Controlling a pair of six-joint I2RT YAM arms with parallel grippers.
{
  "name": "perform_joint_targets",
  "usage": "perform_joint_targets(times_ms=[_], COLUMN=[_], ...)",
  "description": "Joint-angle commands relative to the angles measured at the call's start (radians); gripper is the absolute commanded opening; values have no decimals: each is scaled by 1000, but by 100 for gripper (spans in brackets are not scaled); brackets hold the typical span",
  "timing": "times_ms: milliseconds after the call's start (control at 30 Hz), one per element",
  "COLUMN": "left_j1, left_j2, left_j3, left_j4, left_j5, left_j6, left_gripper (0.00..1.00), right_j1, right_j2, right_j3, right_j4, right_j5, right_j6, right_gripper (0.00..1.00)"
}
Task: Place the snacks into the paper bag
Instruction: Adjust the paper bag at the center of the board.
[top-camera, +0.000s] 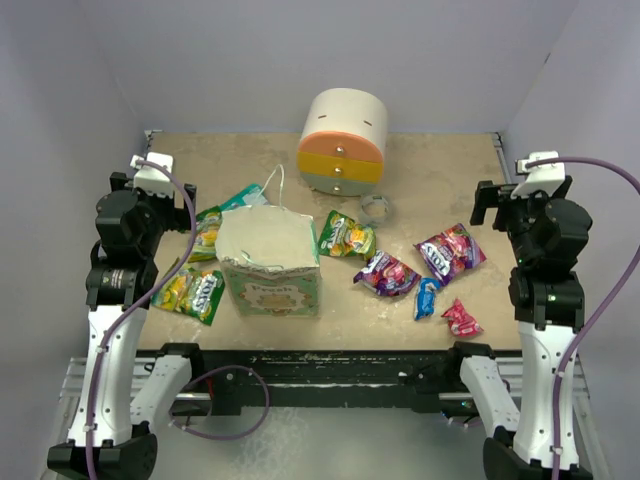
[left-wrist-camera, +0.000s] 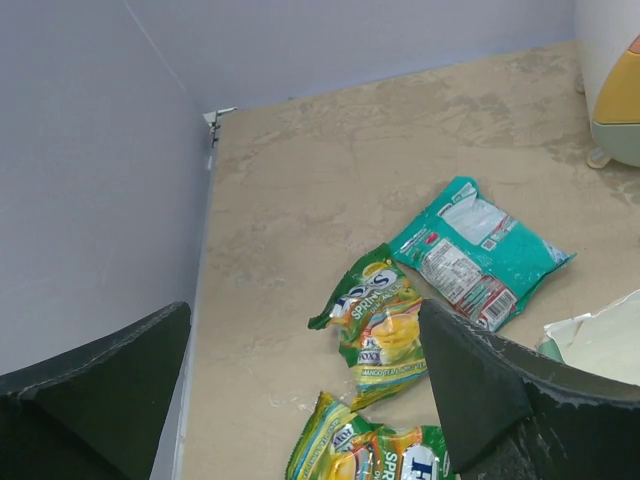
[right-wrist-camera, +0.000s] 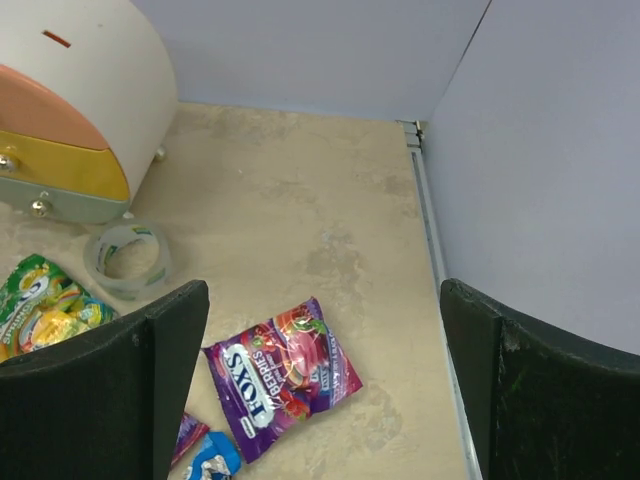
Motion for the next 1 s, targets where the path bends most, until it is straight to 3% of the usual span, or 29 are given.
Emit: perform_joint_targets(times_ms=[0, 567, 967], left_j1=[16, 29, 30], left_j2=[-6, -8, 97], left_j3=[48, 93, 308], left_j4=[13, -25, -416], left_j5=[54, 143, 642], left_j6=[14, 46, 148], left_gripper=[99, 99, 99], right_j1=[-2, -3, -3], right_j2=[-1, 4, 59], right_j3=[20, 38, 87], right_j4=[41, 58, -53], right_j5=[-43, -96, -223], right_j6=[-2, -24, -104], right_gripper=[100, 100, 100])
